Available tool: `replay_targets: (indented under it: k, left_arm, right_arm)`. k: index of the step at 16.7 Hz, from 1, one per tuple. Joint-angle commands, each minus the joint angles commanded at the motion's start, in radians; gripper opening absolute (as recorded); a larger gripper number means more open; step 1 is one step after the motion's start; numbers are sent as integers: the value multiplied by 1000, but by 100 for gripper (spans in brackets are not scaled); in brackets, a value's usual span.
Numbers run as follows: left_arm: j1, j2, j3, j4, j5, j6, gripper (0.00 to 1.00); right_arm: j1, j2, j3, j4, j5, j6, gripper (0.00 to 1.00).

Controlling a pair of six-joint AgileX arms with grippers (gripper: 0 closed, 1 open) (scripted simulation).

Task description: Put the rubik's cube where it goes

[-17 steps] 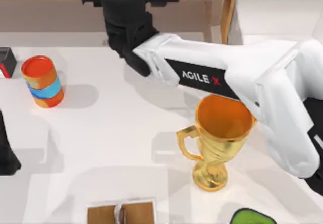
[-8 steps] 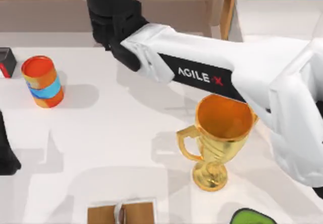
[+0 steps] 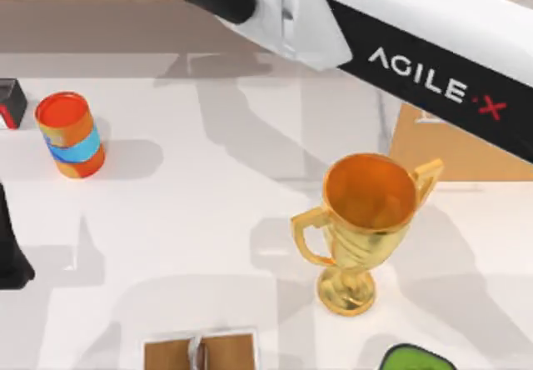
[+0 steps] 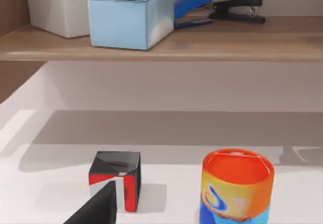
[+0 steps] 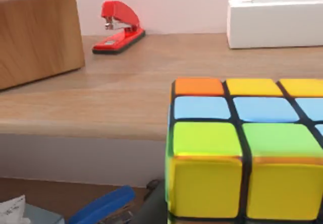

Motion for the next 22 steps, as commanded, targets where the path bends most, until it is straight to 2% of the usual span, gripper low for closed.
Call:
replay_targets:
  k: [3, 7, 13, 18, 22]
  left_arm:
    - [0, 0, 0, 0, 0, 0, 100]
    - [0, 0, 0, 0, 0, 0, 100]
    - [0, 0, 0, 0, 0, 0, 100]
    - [0, 0, 0, 0, 0, 0, 100]
    - [0, 0, 0, 0, 0, 0, 100]
  right_arm:
    - [-44, -87, 24, -272, -73, 33, 0]
    - [-158, -142, 35, -680, -218, 77, 0]
    - [-456, -50, 62, -1195, -468, 107, 0]
    - [-708, 139, 117, -1403, -653, 89, 0]
    - [-784, 273, 155, -1436, -762, 69, 0]
